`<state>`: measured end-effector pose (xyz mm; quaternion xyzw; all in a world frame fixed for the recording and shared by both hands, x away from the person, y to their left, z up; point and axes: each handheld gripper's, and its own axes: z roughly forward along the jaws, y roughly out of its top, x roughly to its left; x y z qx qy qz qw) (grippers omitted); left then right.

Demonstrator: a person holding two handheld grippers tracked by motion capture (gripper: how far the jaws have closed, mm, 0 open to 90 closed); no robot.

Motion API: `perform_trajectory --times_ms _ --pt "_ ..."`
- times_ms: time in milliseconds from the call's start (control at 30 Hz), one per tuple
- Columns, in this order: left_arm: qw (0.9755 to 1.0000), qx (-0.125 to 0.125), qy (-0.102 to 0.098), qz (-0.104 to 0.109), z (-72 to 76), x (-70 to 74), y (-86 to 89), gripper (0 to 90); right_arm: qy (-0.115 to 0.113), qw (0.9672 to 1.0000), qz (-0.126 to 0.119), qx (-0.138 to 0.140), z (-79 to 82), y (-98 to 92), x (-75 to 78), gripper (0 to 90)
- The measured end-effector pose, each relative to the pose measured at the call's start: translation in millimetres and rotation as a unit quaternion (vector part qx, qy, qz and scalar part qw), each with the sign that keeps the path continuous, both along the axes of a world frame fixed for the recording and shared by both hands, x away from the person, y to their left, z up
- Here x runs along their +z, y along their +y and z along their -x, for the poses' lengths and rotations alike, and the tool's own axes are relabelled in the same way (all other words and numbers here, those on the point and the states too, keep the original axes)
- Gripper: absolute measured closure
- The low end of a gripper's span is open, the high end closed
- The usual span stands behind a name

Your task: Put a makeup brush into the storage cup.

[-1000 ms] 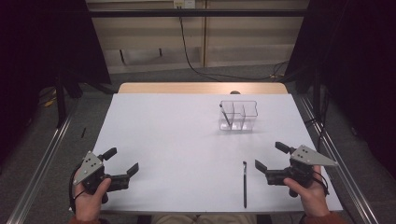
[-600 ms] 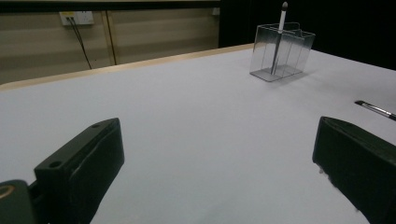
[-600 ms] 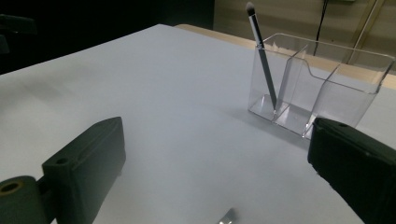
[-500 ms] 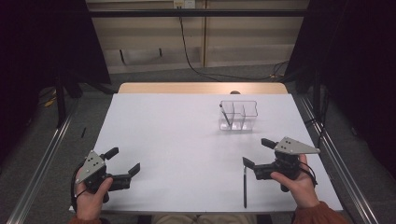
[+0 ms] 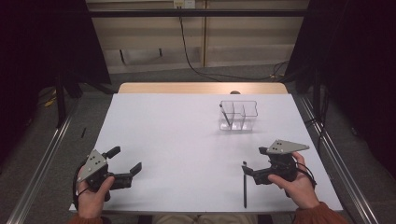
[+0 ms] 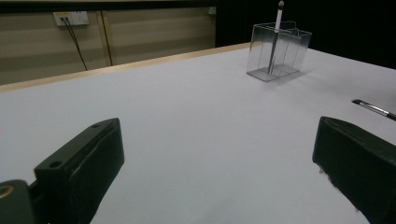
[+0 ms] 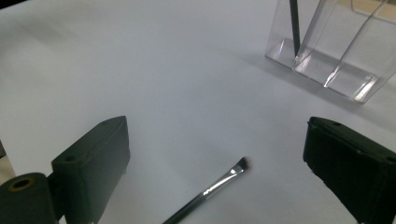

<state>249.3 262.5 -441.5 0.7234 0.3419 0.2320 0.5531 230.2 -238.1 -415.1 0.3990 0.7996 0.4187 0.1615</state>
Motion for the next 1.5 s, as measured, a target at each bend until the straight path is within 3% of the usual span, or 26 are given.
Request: perform_trajectory --times_ms 167,300,467,600,700,867,1267,1400,1500 --pt "1.0 0.002 0.0 0.001 0.5 0.0 0.7 2.2 0.034 0.999 0.028 0.007 -6.1 3.5 -0.1 8.3" --pt "1.0 0.002 0.001 0.001 1.0 -0.1 1.3 2.2 0.069 0.9962 0.052 0.003 -14.7 6.1 -5.6 9.7" --pt "1.0 0.001 0.0 0.0 1.4 0.0 1.2 2.2 0.135 0.9858 0.1 -0.006 -25.8 10.1 -11.4 11.7" --pt "1.0 0.001 0.001 0.0 1.3 -0.2 1.2 2.2 0.152 0.9794 0.133 0.006 -29.3 15.7 -12.4 9.1" --pt "1.0 0.0 0.001 -0.003 1.2 -0.1 1.3 2.2 0.17 0.9727 0.158 0.007 -31.5 22.2 -13.5 8.6" --pt "1.0 0.001 0.001 -0.001 1.7 -0.1 1.5 2.2 0.202 0.9671 0.154 -0.001 -36.3 25.9 -15.0 13.1" --pt "1.0 0.0 0.001 -0.002 1.8 -0.2 1.6 2.2 0.225 0.9626 0.15 -0.018 -42.7 26.1 -21.6 21.5" --pt "1.0 0.001 0.001 -0.002 1.8 -0.3 1.8 2.2 0.248 0.9575 0.146 -0.021 -43.9 28.6 -25.0 23.9" --pt "1.0 -0.001 0.001 -0.002 1.8 -0.3 1.6 2.2 0.249 0.9562 0.152 -0.024 -45.8 29.7 -26.0 28.2"
